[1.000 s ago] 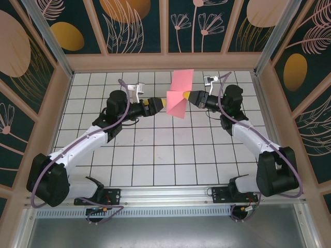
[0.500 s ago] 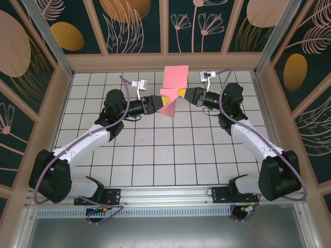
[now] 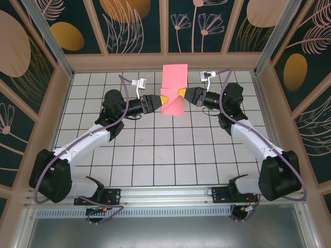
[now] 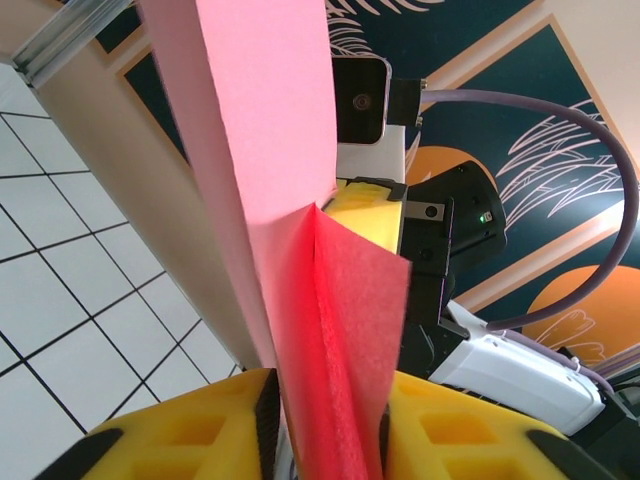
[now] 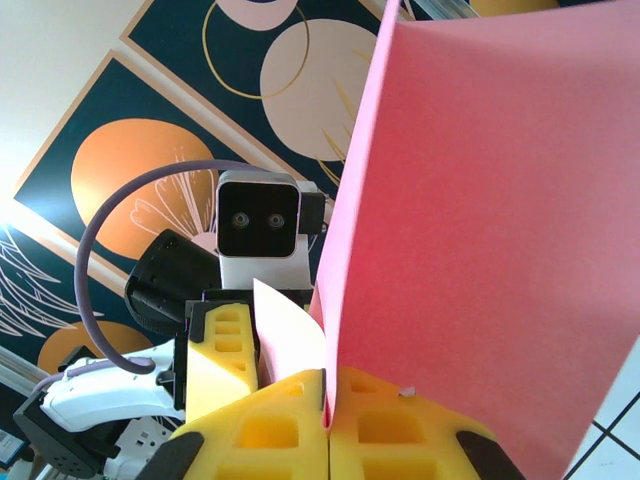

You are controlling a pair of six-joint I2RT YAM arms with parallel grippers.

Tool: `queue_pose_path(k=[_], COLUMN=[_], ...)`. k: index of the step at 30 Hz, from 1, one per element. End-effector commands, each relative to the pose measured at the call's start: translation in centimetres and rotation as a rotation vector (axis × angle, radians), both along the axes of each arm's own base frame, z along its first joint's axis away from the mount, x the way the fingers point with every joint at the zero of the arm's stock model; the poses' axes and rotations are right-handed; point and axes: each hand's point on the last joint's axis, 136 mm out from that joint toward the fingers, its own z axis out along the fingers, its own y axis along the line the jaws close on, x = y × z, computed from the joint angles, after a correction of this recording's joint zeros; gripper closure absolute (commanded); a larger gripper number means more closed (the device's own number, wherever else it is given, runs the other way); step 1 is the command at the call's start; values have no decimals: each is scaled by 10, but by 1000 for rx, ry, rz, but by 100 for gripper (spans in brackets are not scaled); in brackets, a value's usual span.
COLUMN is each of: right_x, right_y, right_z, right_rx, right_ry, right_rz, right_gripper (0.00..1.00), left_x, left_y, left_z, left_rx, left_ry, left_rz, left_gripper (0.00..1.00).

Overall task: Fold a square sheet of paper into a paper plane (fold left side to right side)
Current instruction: Turn over the paper at the center of the table.

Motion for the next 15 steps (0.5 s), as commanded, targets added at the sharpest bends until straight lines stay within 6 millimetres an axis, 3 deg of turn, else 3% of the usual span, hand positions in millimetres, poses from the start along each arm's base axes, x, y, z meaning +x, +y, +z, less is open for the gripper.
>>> queue_pose_path(k=[1,10,15], right_x=[-8,-7,7], right_y=[-7,-11,-32], right_z=[13,-2,-17], right_rx=[9,-48,-165], right_ry=[-58,-27,-9], right_rz=[-16,-40,-188], right_gripper=[89,73,57], left_x=[-2,3,18], left_y=[1,1,11], left_z=[0,-11,-39], left_rx=[5,49,226], left_ry=[-28,-28,-28], left_rz=[-6,18,136], left_gripper=[72,92,96])
